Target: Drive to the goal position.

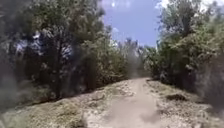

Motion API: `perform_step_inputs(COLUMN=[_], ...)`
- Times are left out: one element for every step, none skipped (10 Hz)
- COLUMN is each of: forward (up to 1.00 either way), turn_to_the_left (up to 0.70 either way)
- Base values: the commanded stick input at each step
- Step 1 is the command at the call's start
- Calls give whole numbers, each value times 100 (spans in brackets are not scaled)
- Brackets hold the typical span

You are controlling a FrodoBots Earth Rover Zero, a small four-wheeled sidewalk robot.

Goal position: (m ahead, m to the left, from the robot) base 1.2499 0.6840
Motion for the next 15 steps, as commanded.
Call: perform_step_inputs(forward=[45,45,45,45,45,45,45,45,45,45,45,45,45,45,45], turn_to_the_left=[0,0,0,0,0,0,0,0,-7,-22,-27,-27,-22,-10,-1])
